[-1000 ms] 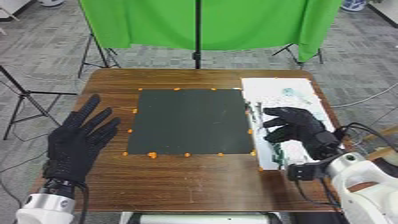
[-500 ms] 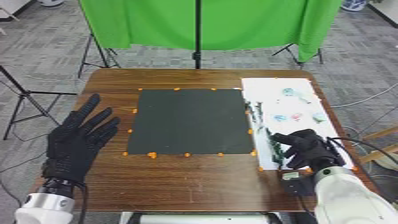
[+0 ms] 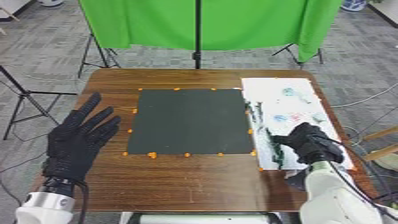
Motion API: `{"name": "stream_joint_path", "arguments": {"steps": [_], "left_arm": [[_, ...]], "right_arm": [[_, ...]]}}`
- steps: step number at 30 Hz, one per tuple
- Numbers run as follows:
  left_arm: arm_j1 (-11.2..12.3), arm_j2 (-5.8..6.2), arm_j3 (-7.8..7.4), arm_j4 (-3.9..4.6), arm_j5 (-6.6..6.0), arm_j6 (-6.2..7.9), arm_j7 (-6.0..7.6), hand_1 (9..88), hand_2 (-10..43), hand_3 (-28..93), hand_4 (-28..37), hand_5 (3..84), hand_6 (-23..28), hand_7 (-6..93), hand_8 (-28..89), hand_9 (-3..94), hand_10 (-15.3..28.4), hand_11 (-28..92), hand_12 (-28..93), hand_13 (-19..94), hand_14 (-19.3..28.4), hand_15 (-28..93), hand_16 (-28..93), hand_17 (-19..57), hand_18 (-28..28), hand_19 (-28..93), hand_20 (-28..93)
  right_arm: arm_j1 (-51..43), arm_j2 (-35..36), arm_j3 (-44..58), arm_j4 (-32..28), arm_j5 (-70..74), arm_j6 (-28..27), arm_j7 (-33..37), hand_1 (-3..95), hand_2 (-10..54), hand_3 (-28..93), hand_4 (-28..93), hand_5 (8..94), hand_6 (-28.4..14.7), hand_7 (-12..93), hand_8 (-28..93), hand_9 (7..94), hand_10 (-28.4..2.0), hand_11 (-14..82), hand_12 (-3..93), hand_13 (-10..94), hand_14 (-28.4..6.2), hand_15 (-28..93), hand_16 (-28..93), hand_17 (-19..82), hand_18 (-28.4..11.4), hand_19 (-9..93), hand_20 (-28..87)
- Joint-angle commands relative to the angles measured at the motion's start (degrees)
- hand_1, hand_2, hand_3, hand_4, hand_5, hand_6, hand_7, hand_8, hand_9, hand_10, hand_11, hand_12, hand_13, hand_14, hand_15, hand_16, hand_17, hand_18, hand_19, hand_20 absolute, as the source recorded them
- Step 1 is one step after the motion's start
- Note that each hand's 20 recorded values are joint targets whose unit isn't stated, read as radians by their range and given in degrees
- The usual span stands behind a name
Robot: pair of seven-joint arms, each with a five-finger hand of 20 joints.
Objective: Arrange flowers
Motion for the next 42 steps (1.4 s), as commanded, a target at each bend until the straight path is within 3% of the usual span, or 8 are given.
{"name": "stream_joint_path", "arguments": {"steps": [1,18,19,23,29,34,37,42], "left_arm": [[0.7,-0.27,-0.56,-0.3,0.09,0.23,-0.71,20.7,6.3,74,-27.8,25.9,4.2,13.6,-10,22.8,16.8,17,13,14,22.6,27,1,-18.7,23.6,38,9],[0.3,-0.15,-0.35,-0.3,-0.19,0.22,-0.89,20.9,6.1,75,-27.6,25.9,4.2,13.7,-10,22.8,16.9,17,13,14,22.6,26,0,-18.7,23.7,38,9],[0.11,-0.46,-0.46,-0.26,0.0,-0.07,-1.59,20.9,6.1,75,-27.6,26.0,4.2,13.6,-10,22.8,16.9,17,13,14,22.6,26,0,-18.7,23.7,38,9],[-0.23,0.0,-0.16,-0.1,-0.27,-0.03,-1.23,20.9,6.1,75,-27.5,25.9,4.2,13.7,-10,22.8,16.9,17,13,14,22.6,26,0,-18.7,23.7,38,9],[0.22,-0.17,-1.18,-0.35,-0.34,-0.29,-1.29,21.1,6.2,74,-27.4,25.8,4.2,13.7,-10,22.8,16.9,17,13,14,22.6,26,1,-18.7,23.7,38,9],[0.26,-0.39,-1.63,-0.49,-0.39,-0.54,-1.67,21.1,6.2,74,-27.3,25.8,4.2,13.8,-10,22.7,16.9,17,13,14,22.7,27,1,-18.7,23.7,38,9],[0.41,-0.63,-1.86,-0.53,-0.37,-0.65,-2.0,21.1,6.2,75,-27.2,25.7,4.2,13.8,-10,22.7,16.9,17,13,14,22.6,27,0,-18.7,23.7,38,9],[1.54,-0.29,-2.59,-0.82,-0.6,-0.49,-0.82,21.2,6.2,75,-27.3,25.7,4.2,13.9,-10,22.7,16.9,17,13,14,22.6,27,0,-18.7,23.6,38,9]], "right_arm": [[3.71,0.5,-6.52,2.53,-4.72,-4.21,4.05,25.9,-3.9,65,-20,62.6,-7.9,15,-11,74.9,-19.2,24.8,15.5,75,-14.3,55,11,53,-18.3,93,-22],[13.5,-2.02,-20.19,7.99,-8.37,-11.5,5.27,28.7,-5.8,64,-20,68.3,-7.0,20,-11,76.4,-17.9,27.3,16.5,76,-13.5,56,13,53,-18.4,93,-19],[13.84,-2.22,-20.9,8.2,-8.61,-12.26,5.47,28.8,-5.8,64,-20,68.7,-7.0,21,-11,76.5,-17.8,27.5,16.5,76,-13.5,56,13,53,-18.5,93,-18],[16.2,-2.93,-23.75,9.41,-8.49,-13.73,5.26,30.7,-7.2,64,-20,71.2,-6.0,23,-12,77.8,-17.1,28.5,16.9,76,-12.8,57,13,52,-19.1,93,-16],[17.81,-4.89,-25.82,11.18,-8.13,-16.97,4.88,37.0,-9.5,67,-23,75.9,-3.6,28,-12,81.0,-15.6,31.8,18.1,76,-11.4,58,14,48,-20.5,93,-3],[18.94,-5.57,-27.09,11.72,-7.62,-16.24,4.49,48.6,-9.5,66,-27,81.4,-3.0,29,7,84.6,-14.2,32.3,18.9,80,-9.8,58,16,47,-20.4,93,8],[18.64,-5.57,-27.03,11.47,-8.29,-15.18,4.46,51.7,-9.5,66,-28,83.7,-2.1,30,8,87.1,-13.2,32.7,20.0,82,-8.6,58,17,47,-20.6,93,11],[20.36,-4.95,-28.78,11.86,-11.84,-9.82,5.0,53.6,-9.5,68,-28,85.4,-2.2,30,11,90.2,-11.3,34.6,20.6,84,-8.4,60,18,47,-21.3,93,15]]}}
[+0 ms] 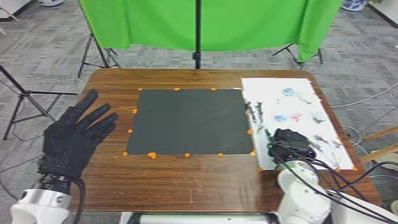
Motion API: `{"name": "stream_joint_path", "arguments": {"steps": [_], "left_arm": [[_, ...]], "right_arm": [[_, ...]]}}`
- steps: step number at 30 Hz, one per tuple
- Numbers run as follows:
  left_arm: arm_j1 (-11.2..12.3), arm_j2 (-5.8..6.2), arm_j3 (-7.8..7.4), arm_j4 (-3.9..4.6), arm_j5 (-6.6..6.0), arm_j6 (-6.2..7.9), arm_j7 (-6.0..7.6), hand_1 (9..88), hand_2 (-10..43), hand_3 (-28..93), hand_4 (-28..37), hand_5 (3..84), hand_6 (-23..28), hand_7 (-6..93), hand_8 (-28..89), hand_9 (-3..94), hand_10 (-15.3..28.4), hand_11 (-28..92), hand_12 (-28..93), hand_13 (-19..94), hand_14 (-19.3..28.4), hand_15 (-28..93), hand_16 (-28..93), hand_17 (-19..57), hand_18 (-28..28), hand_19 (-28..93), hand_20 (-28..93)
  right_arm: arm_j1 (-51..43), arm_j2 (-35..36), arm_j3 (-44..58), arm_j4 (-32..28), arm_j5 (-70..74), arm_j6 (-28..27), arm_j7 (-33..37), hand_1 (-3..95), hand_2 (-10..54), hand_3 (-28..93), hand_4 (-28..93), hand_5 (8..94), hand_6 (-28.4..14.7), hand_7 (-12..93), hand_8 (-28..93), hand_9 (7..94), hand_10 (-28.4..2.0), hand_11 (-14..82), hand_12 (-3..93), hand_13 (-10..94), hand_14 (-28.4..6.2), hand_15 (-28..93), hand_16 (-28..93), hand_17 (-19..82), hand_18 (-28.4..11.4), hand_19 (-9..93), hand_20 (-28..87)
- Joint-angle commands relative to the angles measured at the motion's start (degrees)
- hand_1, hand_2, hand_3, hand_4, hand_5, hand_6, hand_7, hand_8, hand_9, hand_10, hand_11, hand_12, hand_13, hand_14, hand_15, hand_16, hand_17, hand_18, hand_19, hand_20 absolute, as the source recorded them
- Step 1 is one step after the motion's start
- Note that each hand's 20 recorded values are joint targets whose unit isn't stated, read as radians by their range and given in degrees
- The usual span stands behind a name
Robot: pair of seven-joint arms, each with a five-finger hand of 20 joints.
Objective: Arrange flowers
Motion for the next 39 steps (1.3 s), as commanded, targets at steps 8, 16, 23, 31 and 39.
{"name": "stream_joint_path", "arguments": {"steps": [8,16,23,31,39], "left_arm": [[3.29,0.66,-3.35,-1.2,-0.23,-0.95,1.22,21.2,6.1,75,-27.2,25.6,4.2,14.0,-10,22.5,16.9,17,13,14,22.6,27,0,-18.7,23.6,38,9],[3.19,1.45,-4.16,-1.63,0.08,-0.99,0.39,21.3,6.2,75,-27.2,25.4,4.1,13.9,-10,22.4,16.8,17,13,14,22.6,27,0,-18.7,23.6,38,9],[3.2,1.02,-4.09,-1.92,0.24,-0.71,-1.14,21.3,6.2,75,-27.0,25.4,4.1,13.9,-10,22.3,16.9,17,13,14,22.6,27,0,-18.7,23.6,38,9],[0.17,1.94,-3.43,-1.25,0.3,-1.69,-1.68,21.5,6.2,74,-26.9,25.3,4.1,14.1,-10,22.3,16.9,17,13,14,22.6,27,0,-18.7,23.7,38,9],[-3.79,5.1,-1.17,0.29,-0.04,-3.51,0.28,21.5,6.2,75,-26.6,25.3,4.2,14.1,-10,22.3,17.0,17,13,14,22.6,27,0,-18.7,23.6,38,9]], "right_arm": [[0.27,2.22,-1.72,-0.59,-7.83,13.35,0.84,53.6,-9.5,71,-28,87.3,-2.7,29,14,91.9,-11.5,35.3,21.0,85,-8.5,62,19,47,-22.1,93,22],[6.83,1.89,-3.62,-3.27,-8.26,15.08,-1.45,53.3,-9.5,72,-27,87.9,-2.7,28,15,92.6,-11.8,35.4,20.9,85,-8.5,63,19,48,-22.3,93,26],[19.14,-7.04,-10.36,-0.43,-0.41,12.35,-7.61,53.2,-9.5,71,-27,88.2,-2.7,28,16,92.9,-11.9,35.5,21.1,86,-8.6,63,20,48,-22.5,93,27],[31.59,-22.81,-18.09,9.15,9.02,9.09,-14.5,53.4,-9.5,71,-25,88.5,-2.8,27,17,93.1,-12.1,35.6,21.2,86,-8.7,64,20,48,-22.7,93,28],[44.21,-33.3,-32.64,18.44,17.21,16.77,-12.34,53.2,-9.5,71,-25,88.6,-2.7,27,16,93.1,-11.9,36.1,21.2,86,-8.8,64,20,48,-22.8,93,30]]}}
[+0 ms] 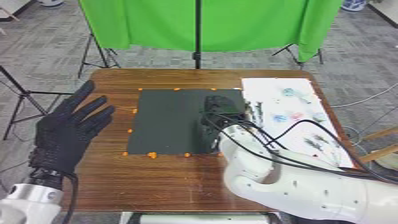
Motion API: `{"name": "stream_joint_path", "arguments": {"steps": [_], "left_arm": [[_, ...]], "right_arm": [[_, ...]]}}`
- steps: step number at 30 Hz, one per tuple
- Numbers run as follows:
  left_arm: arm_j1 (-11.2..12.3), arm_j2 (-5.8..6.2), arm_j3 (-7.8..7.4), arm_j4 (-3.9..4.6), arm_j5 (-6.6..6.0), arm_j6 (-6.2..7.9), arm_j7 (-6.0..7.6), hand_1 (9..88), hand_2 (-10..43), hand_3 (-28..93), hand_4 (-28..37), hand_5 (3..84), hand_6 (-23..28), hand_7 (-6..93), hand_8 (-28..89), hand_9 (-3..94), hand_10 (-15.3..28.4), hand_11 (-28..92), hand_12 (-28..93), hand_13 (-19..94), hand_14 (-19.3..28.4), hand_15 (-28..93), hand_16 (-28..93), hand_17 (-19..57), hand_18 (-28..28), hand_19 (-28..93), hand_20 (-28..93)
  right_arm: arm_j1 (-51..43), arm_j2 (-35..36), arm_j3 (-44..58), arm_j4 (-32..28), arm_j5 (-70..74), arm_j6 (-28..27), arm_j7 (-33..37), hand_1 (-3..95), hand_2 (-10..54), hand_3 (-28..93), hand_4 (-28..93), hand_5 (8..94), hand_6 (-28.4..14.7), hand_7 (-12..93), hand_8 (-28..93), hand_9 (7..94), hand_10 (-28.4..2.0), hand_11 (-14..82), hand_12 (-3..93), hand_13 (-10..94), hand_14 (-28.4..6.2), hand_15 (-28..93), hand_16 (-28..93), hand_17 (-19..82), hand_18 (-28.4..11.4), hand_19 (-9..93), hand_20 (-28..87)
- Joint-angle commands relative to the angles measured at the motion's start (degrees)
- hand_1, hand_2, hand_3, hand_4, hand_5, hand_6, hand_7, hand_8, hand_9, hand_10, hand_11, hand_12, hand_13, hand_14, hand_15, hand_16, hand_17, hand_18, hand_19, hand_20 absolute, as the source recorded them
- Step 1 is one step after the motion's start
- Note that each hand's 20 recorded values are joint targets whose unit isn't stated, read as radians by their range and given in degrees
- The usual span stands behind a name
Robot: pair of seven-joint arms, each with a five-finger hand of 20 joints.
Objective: Arrange flowers
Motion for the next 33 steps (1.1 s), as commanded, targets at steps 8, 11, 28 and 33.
{"name": "stream_joint_path", "arguments": {"steps": [8,11,28,33], "left_arm": [[-6.47,4.25,2.8,2.35,0.17,-3.86,0.95,21.7,6.2,74,-26.5,25.3,4.2,14.1,-10,22.2,17.0,17,13,14,22.6,27,0,-18.7,23.7,38,9],[-6.98,4.65,2.85,2.52,0.15,-3.98,1.19,21.7,6.2,74,-26.5,25.3,4.2,14.2,-10,22.2,17.0,17,13,14,22.7,27,0,-18.7,23.6,38,9],[-9.05,4.91,3.58,3.54,0.18,-5.92,0.43,22.0,6.1,75,-26.3,25.2,4.2,14.2,-10,22.2,17.1,17,13,14,22.7,27,0,-18.7,23.6,38,9],[-10.33,4.91,4.25,4.04,0.23,-6.47,0.23,22.1,6.2,74,-26.2,25.1,4.2,14.3,-10,22.2,17.0,17,13,14,22.7,27,0,-18.7,23.6,38,9]], "right_arm": [[15.98,-16.45,-14.67,8.04,14.96,5.9,1.78,52.9,-9.5,70,-25,89.0,-2.9,27,16,93.3,-11.7,36.7,21.0,86,-8.6,64,20,48,-22.9,93,31],[17.29,-17.65,-15.49,8.44,19.17,6.36,1.36,52.9,-9.5,70,-25,89.0,-2.7,27,15,93.4,-11.7,36.6,20.9,86,-8.7,64,20,48,-23.0,93,31],[20.26,-20.63,-21.08,12.48,25.07,7.97,5.78,48.7,-9.5,68,-28,91.4,0.2,21,8,93.7,-11.1,41.9,17.9,88,-8.5,65,19,49,-22.9,93,35],[19.98,-20.66,-20.98,12.46,24.95,6.64,5.73,46.4,-8.6,70,-28,92.5,0.8,19,7,93.7,-10.9,43.5,17.4,88,-8.7,65,20,49,-23.1,93,36]]}}
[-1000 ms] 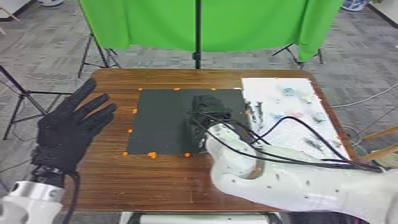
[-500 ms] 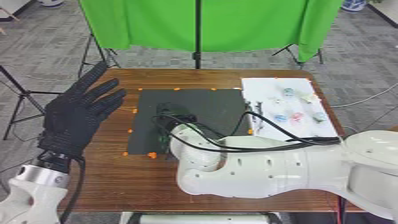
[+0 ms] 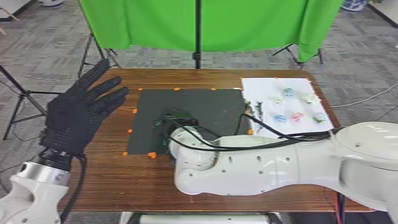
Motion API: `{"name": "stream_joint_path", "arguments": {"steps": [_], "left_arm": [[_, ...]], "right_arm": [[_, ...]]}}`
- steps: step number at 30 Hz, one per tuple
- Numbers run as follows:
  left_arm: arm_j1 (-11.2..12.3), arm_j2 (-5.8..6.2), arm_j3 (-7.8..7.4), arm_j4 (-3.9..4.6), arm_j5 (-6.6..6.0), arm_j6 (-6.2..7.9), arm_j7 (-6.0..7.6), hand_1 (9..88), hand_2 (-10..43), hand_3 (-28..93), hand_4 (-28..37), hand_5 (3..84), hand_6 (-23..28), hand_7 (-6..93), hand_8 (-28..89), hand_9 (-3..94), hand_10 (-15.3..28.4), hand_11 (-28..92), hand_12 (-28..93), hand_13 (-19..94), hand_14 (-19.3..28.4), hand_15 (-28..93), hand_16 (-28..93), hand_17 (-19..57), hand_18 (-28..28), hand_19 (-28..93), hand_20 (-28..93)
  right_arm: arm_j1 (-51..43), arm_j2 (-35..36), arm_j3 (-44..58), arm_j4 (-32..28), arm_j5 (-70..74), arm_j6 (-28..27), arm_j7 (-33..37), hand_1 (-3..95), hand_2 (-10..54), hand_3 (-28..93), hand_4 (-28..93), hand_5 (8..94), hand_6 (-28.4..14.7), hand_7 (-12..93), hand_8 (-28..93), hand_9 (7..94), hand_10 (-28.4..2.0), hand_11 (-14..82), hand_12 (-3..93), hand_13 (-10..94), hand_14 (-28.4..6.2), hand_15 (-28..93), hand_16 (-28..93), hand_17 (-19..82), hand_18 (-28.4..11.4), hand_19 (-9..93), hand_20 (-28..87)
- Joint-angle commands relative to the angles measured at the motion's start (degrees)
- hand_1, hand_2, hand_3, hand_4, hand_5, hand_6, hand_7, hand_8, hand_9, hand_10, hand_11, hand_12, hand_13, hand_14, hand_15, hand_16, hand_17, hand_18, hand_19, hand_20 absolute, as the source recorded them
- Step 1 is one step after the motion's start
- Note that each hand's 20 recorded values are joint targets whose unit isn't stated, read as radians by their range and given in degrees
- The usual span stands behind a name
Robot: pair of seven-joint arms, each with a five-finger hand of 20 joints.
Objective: Arrange flowers
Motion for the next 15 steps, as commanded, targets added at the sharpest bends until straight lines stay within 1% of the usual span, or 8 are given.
{"name": "stream_joint_path", "arguments": {"steps": [1,3,4,6,8,10,12,15], "left_arm": [[-1.04,0.08,0.98,0.91,0.22,-1.09,-0.46,22.1,6.2,75,-26.2,25.1,4.2,14.3,-10,22.2,17.0,17,13,14,22.7,27,0,-18.7,23.6,38,9],[-1.43,-0.13,1.06,1.13,0.24,-1.45,-0.87,22.1,6.2,75,-26.0,25.1,4.2,14.4,-10,22.2,17.0,17,13,14,22.7,27,0,-18.7,23.6,38,9],[-1.45,-0.03,1.06,1.25,0.32,-1.58,-0.65,22.2,6.2,75,-26.0,25.1,4.2,14.4,-10,22.1,16.9,17,13,14,22.7,27,0,-18.7,23.6,38,9],[-2.34,-0.12,1.57,1.58,0.19,-1.57,-1.18,22.2,6.2,75,-25.9,25.1,4.2,14.3,-10,22.1,16.9,17,13,14,22.7,27,0,-18.7,23.6,38,9],[-3.3,-0.55,1.71,1.87,0.33,-2.23,-2.13,22.2,6.2,75,-25.8,25.1,4.2,14.4,-10,22.1,16.9,17,13,14,22.7,27,0,-18.7,23.6,38,9],[-3.45,-0.63,1.65,2.21,0.27,-2.78,-2.14,22.3,6.3,75,-25.7,25.1,4.2,14.5,-10,22.1,16.9,17,13,14,22.7,27,0,-18.7,23.6,38,9],[-3.24,-0.43,1.67,1.93,0.26,-2.3,-2.1,22.3,6.3,75,-25.6,25.1,4.1,14.5,-10,22.0,16.9,17,13,14,22.6,27,0,-18.7,23.5,38,9],[-3.2,-0.36,1.61,1.93,0.27,-2.05,-1.76,22.3,6.3,75,-25.5,25.1,4.2,14.6,-10,21.9,16.8,17,13,14,22.5,27,0,-18.7,23.5,38,9]], "right_arm": [[0.49,-0.64,-0.16,-0.17,-0.24,-0.54,-0.04,46.1,-8.2,70,-28,92.6,0.8,19,6,93.7,-10.9,43.6,17.3,88,-8.8,65,20,49,-23.2,93,36],[0.07,-0.51,0.19,-0.41,0.03,-0.6,0.12,45.4,-7.3,70,-28,92.9,1.1,19,5,93.7,-10.9,43.6,17.2,88,-8.9,65,20,49,-23.2,93,36],[0.0,-0.59,0.35,-0.41,0.67,-0.3,-0.08,45.1,-7.0,70,-28,93.0,1.2,19,5,93.7,-11.0,43.7,17.1,88,-8.9,65,20,49,-23.2,93,36],[-0.46,-0.42,0.93,-0.57,1.07,-0.8,-0.35,44.2,-6.0,70,-28,93.3,1.5,19,2,93.7,-10.9,43.8,16.8,88,-9.0,65,20,49,-23.2,93,36],[-0.92,-0.15,1.53,-0.73,1.1,-1.43,-0.07,43.9,-5.6,70,-28,93.5,1.8,19,1,93.7,-10.7,44.1,16.5,88,-9.0,65,20,49,-23.2,93,36],[-1.05,-0.4,1.89,-0.44,2.11,-1.96,-0.05,43.4,-4.9,70,-28,93.6,2.1,19,-1,93.7,-10.5,44.3,16.1,88,-9.2,65,20,49,-23.2,93,36],[-1.6,-0.15,2.69,-0.66,2.98,-2.42,-0.53,42.6,-3.6,71,-28,93.7,2.5,20,-6,93.7,-10.3,44.6,15.6,88,-9.2,64,20,48,-23.2,93,35],[-1.79,-0.02,3.53,-0.93,4.96,-2.68,-1.39,41.8,-1.5,70,-28,93.7,2.7,20,-12,93.7,-10.4,44.4,15.4,87,-9.4,64,20,48,-23.2,93,35]]}}
